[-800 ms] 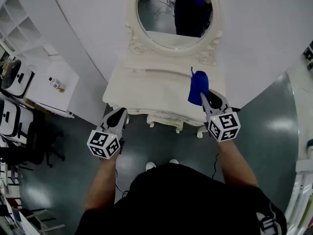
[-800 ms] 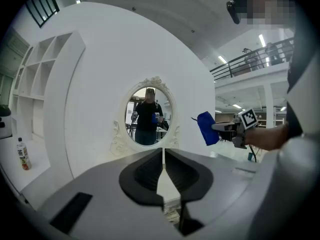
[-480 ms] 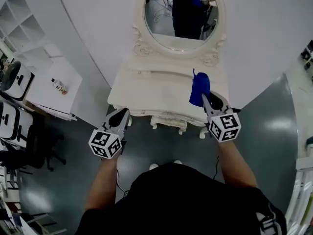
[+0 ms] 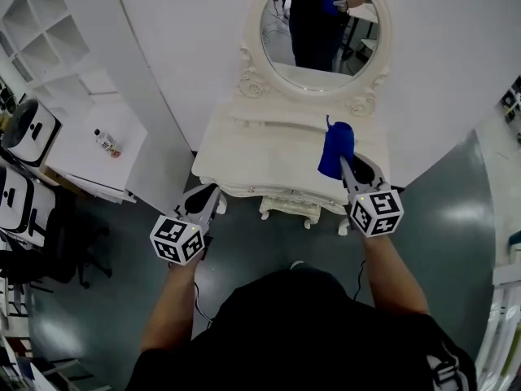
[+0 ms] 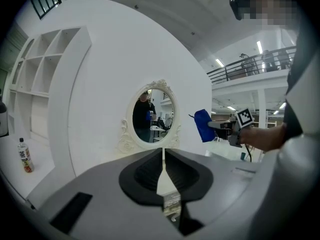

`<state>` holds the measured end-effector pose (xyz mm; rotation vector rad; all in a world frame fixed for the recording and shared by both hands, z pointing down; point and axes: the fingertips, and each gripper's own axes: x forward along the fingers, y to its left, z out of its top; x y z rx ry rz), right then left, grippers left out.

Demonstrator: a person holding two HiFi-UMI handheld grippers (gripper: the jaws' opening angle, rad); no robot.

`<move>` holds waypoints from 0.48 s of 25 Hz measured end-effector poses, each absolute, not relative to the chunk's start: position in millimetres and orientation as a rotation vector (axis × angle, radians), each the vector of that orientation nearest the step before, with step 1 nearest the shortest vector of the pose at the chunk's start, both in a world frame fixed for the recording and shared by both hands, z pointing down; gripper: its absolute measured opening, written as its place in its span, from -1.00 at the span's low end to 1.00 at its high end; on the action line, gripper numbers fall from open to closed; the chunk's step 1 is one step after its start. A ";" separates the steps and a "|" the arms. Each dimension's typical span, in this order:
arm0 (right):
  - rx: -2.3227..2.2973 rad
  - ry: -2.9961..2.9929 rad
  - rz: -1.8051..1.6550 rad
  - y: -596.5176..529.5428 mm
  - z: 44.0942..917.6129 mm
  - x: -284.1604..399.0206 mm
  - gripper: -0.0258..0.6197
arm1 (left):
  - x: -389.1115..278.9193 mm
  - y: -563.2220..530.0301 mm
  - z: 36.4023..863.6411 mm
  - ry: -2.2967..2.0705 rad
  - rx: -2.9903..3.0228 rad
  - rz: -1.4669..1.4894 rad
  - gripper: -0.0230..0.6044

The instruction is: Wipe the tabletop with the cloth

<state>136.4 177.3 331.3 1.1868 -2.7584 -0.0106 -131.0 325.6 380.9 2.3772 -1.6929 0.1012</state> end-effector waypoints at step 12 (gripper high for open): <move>1.148 -2.773 0.043 82.9 354.3 99.3 -0.77 | -164.3 244.2 390.1 -1.724 2.334 0.178 -0.85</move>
